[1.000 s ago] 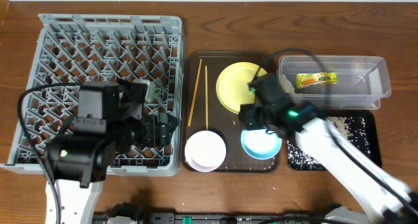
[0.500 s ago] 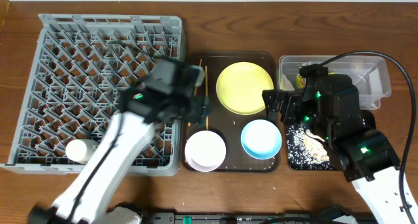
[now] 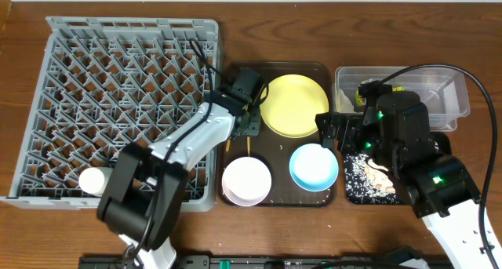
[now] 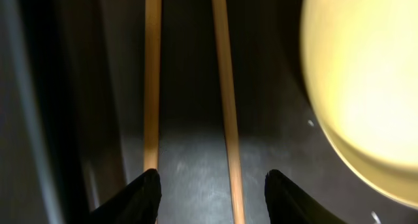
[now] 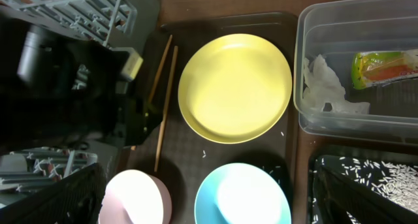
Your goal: Sort waste into correct bins and load items into the dishwasher
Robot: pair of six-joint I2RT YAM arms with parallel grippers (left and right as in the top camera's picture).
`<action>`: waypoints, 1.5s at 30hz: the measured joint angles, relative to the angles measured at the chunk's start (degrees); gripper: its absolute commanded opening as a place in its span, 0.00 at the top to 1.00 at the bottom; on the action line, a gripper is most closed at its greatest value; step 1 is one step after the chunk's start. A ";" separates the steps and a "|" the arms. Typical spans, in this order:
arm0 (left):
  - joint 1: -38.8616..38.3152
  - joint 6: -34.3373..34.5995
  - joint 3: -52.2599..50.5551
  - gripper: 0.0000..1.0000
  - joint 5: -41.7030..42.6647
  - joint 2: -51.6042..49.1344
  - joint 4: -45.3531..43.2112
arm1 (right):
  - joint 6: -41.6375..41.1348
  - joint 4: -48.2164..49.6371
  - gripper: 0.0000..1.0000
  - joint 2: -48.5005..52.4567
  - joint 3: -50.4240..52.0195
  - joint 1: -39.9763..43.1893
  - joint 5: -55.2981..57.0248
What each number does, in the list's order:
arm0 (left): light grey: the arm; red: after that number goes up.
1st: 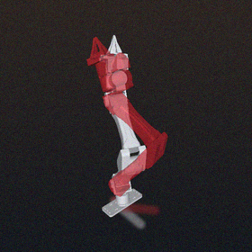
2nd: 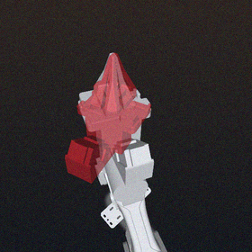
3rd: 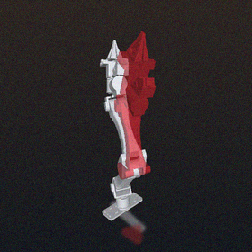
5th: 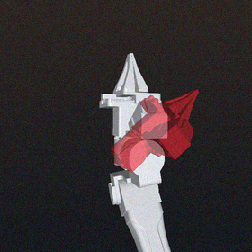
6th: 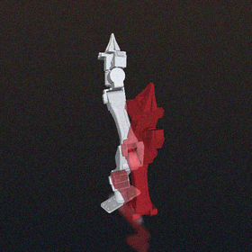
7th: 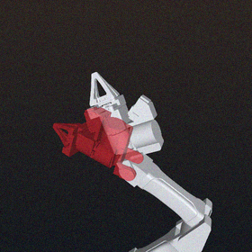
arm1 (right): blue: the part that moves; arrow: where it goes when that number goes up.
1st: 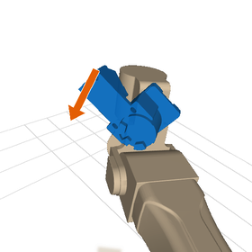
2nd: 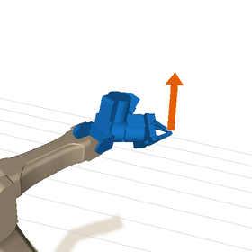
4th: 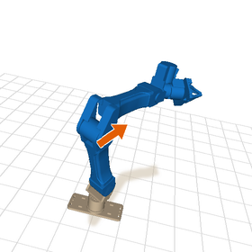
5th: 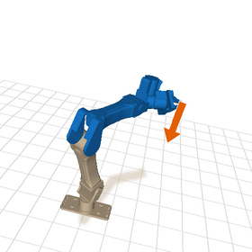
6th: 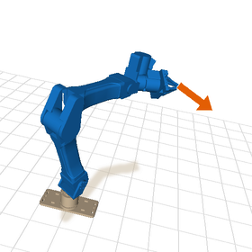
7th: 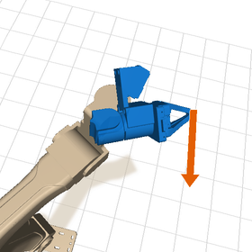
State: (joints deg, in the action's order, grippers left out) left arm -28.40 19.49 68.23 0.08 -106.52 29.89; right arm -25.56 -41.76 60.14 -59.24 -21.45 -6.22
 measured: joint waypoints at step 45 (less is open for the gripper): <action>-0.85 0.17 1.68 0.92 -8.52 23.67 11.72 | 0.00 -1.29 0.01 0.13 0.00 0.00 0.00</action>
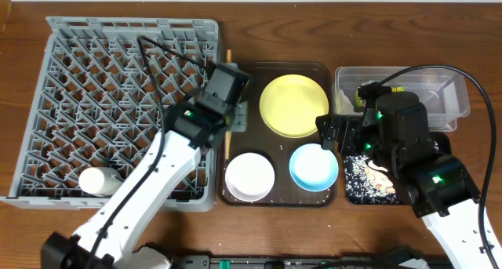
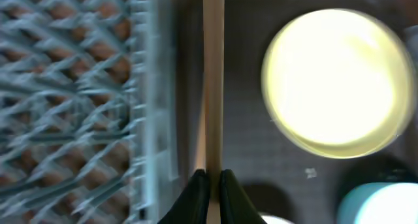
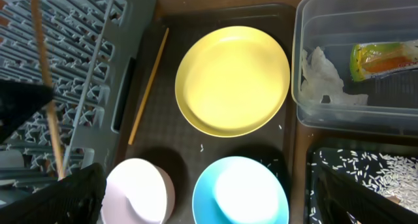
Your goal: Sort waste into correct bins and load items into the dishwasher
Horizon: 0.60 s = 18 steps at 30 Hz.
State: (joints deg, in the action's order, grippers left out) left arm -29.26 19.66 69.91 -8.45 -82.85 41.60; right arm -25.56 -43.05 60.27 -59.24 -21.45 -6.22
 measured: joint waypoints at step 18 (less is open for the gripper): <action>4.09 -3.23 -1.31 0.54 -10.71 -8.33 3.98 | 0.00 0.00 0.01 0.00 0.00 0.00 0.00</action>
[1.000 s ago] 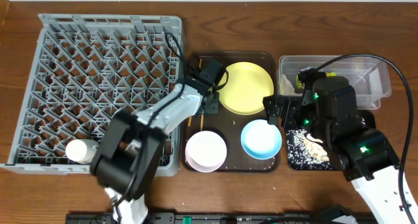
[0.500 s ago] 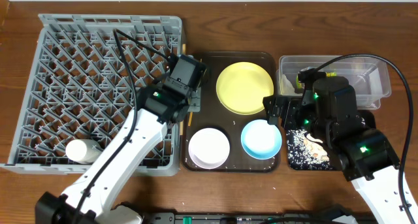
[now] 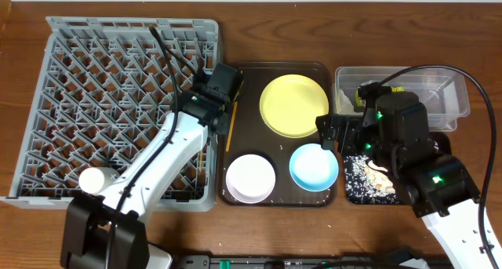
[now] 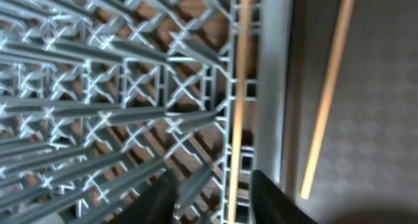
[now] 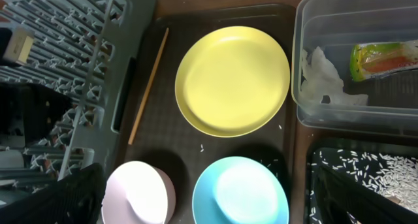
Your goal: Sort waste into correct bins and load items into the dishwasher
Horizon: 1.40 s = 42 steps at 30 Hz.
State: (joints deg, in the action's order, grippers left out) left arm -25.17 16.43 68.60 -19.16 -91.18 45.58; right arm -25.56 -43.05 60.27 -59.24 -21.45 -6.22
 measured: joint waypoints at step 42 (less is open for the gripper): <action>-3.15 -4.57 2.95 0.92 16.04 -22.95 -21.92 | 0.00 -0.96 0.01 0.00 0.00 0.00 0.00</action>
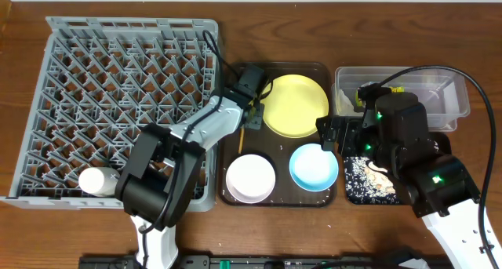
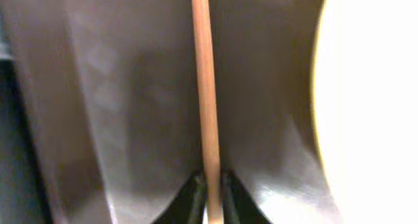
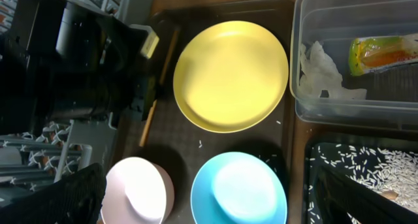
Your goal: Sort waste into correct bins and load items into the dishwasher
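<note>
My left gripper [image 2: 210, 185] is shut on a wooden chopstick [image 2: 204, 87] low over the left side of the dark tray [image 1: 274, 67]; in the overhead view the left gripper [image 1: 249, 100] sits beside the yellow plate [image 1: 295, 104]. The chopstick's lower end [image 3: 147, 123] shows past the arm. A pink bowl [image 1: 249, 177] and a blue bowl [image 1: 314, 165] rest in the tray's front. My right gripper [image 3: 209, 198] hangs open above the tray's right side, holding nothing. The grey dish rack [image 1: 118, 89] fills the left.
A white cup [image 1: 92, 179] lies in the rack's front left corner. A clear bin [image 1: 439, 85] at the back right holds a wrapper [image 3: 382, 57] and crumpled tissue. A black bin [image 3: 372, 178] with rice grains is in front of it.
My left gripper was open over the rack's right edge with a chopstick lying there. Now it is down in the tray, shut on the other chopstick. The right arm has not moved.
First my left gripper was open over two chopsticks in the tray. Then it was shut on one, by the rack's right edge. Then it stood open over the rack with that chopstick along the rack's edge. Now it grips the second chopstick in the tray.
</note>
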Robot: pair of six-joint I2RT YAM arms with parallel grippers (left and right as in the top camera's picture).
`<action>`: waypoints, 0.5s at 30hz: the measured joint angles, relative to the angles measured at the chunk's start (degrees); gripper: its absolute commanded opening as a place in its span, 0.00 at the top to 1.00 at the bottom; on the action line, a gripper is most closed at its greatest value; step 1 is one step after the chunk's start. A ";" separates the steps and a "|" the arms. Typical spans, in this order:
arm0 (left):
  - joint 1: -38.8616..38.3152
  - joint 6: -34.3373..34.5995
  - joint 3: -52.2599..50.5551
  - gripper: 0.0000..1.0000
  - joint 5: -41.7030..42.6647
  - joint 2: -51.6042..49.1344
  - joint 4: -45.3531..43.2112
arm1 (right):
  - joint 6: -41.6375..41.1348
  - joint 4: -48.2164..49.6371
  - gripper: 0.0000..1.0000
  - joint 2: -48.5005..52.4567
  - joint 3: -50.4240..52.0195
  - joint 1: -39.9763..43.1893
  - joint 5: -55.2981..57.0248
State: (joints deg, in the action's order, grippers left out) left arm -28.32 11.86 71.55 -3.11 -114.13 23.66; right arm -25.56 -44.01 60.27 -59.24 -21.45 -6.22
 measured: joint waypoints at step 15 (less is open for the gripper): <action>-0.15 -0.09 1.03 0.92 1.29 16.94 13.42 | -0.02 -0.59 0.01 0.00 0.00 0.00 0.00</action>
State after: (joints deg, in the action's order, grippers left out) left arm -28.47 11.77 72.58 -1.83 -97.19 37.08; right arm -25.58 -44.60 60.27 -59.24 -21.45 -6.22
